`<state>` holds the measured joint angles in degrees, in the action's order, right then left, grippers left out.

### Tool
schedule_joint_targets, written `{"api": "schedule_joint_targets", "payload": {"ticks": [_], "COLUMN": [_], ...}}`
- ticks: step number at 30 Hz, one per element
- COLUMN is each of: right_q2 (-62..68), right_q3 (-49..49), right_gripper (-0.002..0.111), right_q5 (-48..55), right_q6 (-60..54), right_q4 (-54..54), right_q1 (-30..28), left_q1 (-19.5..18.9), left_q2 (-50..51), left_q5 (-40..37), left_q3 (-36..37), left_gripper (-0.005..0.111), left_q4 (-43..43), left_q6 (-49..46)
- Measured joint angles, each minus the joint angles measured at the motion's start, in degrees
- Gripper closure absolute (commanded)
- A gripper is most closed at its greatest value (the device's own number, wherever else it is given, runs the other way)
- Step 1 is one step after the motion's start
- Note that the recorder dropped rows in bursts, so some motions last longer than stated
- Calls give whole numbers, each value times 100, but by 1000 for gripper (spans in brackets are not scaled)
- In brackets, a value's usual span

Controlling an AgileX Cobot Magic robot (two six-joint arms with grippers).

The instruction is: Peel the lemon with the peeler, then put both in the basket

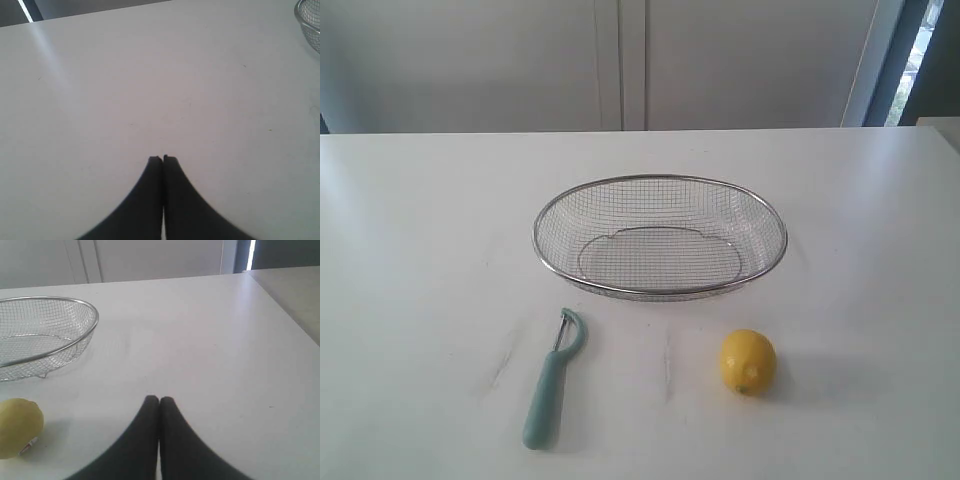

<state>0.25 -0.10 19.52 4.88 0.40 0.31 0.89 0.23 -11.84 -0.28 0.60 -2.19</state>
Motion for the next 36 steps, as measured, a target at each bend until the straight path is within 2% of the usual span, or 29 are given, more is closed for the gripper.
{"api": "schedule_joint_targets", "payload": {"ticks": [24, 36], "right_q2": [0, 0], "right_q3": [0, 0], "right_gripper": [108, 108], "right_q5": [-27, -1596], "right_q6": [0, 0], "right_q4": [0, 0], "right_q1": [0, 0], "left_q1": [0, 0], "left_q2": [0, 0], "left_q5": [0, 0], "left_q3": [0, 0], "left_gripper": [107, 107], "left_q4": [0, 0], "left_q6": [0, 0]}}
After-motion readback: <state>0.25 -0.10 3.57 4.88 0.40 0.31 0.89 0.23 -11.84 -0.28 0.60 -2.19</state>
